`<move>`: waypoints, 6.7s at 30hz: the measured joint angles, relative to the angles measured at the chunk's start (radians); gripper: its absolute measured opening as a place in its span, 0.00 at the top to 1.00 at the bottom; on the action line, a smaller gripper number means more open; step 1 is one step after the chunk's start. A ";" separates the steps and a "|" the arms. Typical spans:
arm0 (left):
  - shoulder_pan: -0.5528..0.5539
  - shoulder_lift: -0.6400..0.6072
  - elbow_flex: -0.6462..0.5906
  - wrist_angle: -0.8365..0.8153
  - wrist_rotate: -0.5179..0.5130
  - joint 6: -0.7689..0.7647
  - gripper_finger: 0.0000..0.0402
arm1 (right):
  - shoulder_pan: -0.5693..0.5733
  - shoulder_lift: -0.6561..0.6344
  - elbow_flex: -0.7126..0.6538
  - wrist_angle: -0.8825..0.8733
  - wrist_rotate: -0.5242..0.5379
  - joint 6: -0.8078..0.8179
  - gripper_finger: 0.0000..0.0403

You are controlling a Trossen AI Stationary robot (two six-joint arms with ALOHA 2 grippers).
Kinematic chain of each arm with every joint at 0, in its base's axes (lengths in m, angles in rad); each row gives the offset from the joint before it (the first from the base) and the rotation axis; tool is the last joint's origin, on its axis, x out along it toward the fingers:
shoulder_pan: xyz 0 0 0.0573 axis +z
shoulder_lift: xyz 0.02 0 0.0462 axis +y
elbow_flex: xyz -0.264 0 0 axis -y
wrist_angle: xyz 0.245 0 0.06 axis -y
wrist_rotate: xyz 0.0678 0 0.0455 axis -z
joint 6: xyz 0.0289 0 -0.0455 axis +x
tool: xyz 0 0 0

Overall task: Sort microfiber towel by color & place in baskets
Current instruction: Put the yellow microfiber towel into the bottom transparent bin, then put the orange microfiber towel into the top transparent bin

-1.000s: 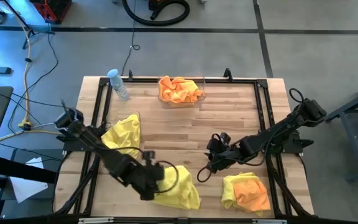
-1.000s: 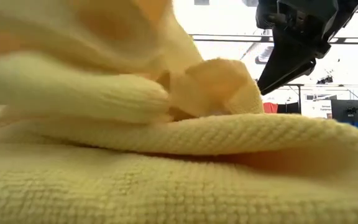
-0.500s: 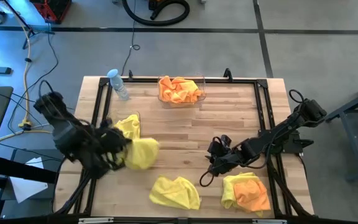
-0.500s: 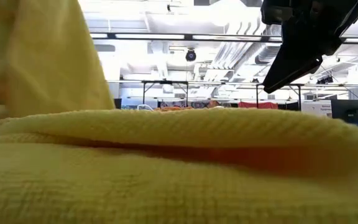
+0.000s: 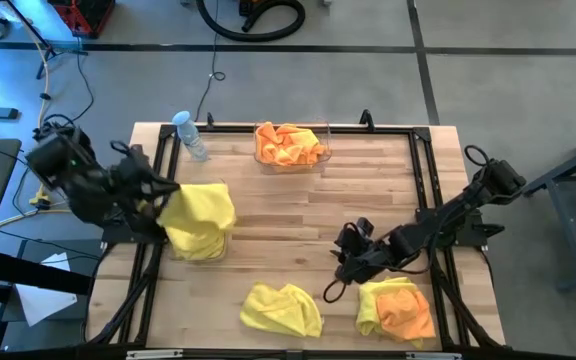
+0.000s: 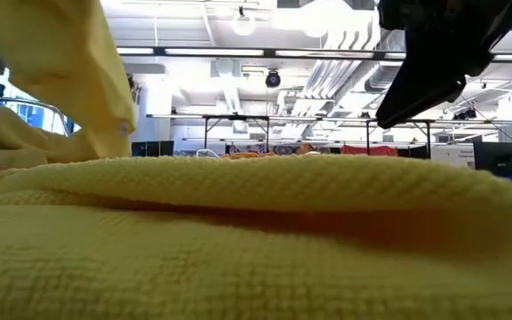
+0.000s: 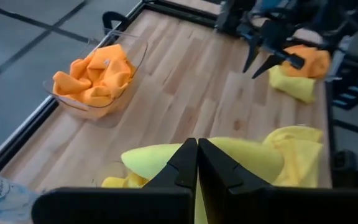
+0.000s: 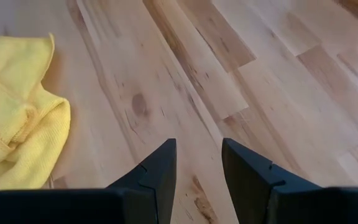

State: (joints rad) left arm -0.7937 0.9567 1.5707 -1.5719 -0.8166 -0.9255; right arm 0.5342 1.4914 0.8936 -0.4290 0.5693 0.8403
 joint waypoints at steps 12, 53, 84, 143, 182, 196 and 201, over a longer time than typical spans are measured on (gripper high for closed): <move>0.002 -0.193 0.015 0.000 0.068 0.044 1.00 | 0.050 0.000 0.000 0.000 0.085 0.008 0.69; 0.447 -0.135 -0.596 0.195 0.089 -0.052 1.00 | 0.048 0.000 0.000 0.001 0.139 0.053 0.69; 0.925 -0.127 -0.911 0.591 0.676 0.360 1.00 | 0.048 0.000 0.000 0.028 0.139 0.004 0.69; 0.916 0.065 -0.754 0.368 0.578 0.220 0.68 | 0.048 0.000 0.000 0.015 0.139 -0.010 0.69; 0.219 0.360 -0.777 1.323 0.181 0.387 0.68 | 0.022 -0.006 0.316 -0.620 -0.258 0.260 0.69; 0.268 0.364 -0.777 1.258 0.414 0.406 0.68 | 0.265 -0.006 0.394 -0.866 -0.705 1.043 0.69; 0.267 0.364 -0.777 1.253 0.414 0.406 0.68 | 0.383 -0.006 0.394 -0.777 -0.641 1.274 0.69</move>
State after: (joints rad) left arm -0.5262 1.3205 0.7933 -0.3193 -0.4027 -0.5194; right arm 0.9171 1.4849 1.2873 -1.2059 -0.0713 2.1147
